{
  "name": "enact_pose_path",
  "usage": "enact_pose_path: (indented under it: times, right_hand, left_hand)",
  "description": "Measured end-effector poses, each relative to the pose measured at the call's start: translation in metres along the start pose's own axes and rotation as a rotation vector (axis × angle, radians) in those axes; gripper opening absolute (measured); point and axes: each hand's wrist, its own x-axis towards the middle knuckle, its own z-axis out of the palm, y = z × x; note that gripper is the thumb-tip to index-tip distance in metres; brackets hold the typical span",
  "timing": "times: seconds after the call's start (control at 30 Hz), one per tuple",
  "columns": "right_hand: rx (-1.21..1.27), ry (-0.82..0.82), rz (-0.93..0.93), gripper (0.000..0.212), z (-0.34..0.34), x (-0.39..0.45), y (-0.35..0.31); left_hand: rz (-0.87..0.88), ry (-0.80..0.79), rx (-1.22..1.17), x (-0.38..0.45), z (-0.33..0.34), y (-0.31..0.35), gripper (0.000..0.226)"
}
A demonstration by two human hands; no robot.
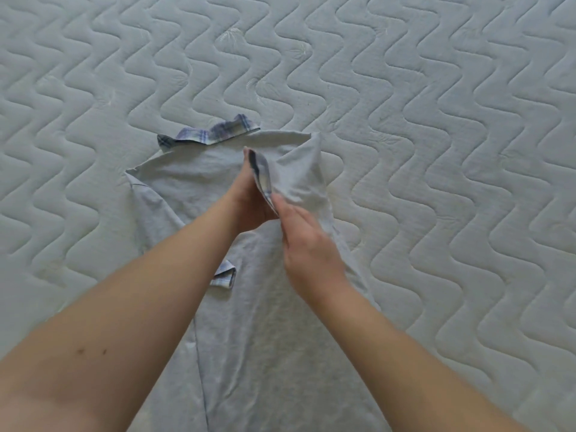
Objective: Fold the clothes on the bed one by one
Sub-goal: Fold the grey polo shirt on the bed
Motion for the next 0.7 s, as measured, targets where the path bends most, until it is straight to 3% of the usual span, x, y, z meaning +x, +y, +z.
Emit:
enact_pose_path:
  times: [0.1, 0.17, 0.3, 0.33, 0.43, 0.53, 0.6, 0.7]
  right_hand:
    - [0.003, -0.027, 0.002, 0.057, 0.015, -0.001, -0.009]
    - [0.013, -0.035, -0.003, 0.058, 0.021, -0.003, -0.015]
    - [0.004, -0.026, -0.067, 0.047, 0.028, -0.009, -0.02]
    - [0.0, -0.039, -0.067, 0.044, 0.028, -0.011, -0.018]
    - [-0.046, -0.061, 0.006, 0.041, 0.024, -0.019, 0.0]
    - [-0.145, -0.033, 0.122, 0.038, 0.017, -0.024, 0.024]
    - [-0.209, -0.024, 0.189, 0.039, 0.013, -0.025, 0.037]
    - [-0.296, -0.042, 0.331, 0.046, 0.009, -0.027, 0.052]
  left_hand:
    - [-0.009, -0.046, -0.053, -0.005, -0.018, 0.003, 0.095]
    - [-0.05, -0.017, -0.003, -0.009, -0.024, 0.008, 0.081]
    - [0.053, 0.225, 0.225, -0.013, -0.04, 0.011, 0.013]
    - [0.072, 0.305, 0.29, -0.014, -0.043, 0.011, 0.008]
    - [0.022, 0.583, 0.662, -0.015, -0.053, 0.014, 0.012]
    - [0.115, 0.786, 1.063, -0.01, -0.059, 0.015, 0.017]
    - [0.23, 0.787, 1.127, -0.002, -0.051, 0.017, 0.022]
    - [0.299, 0.682, 1.232, 0.026, -0.031, 0.023, 0.046]
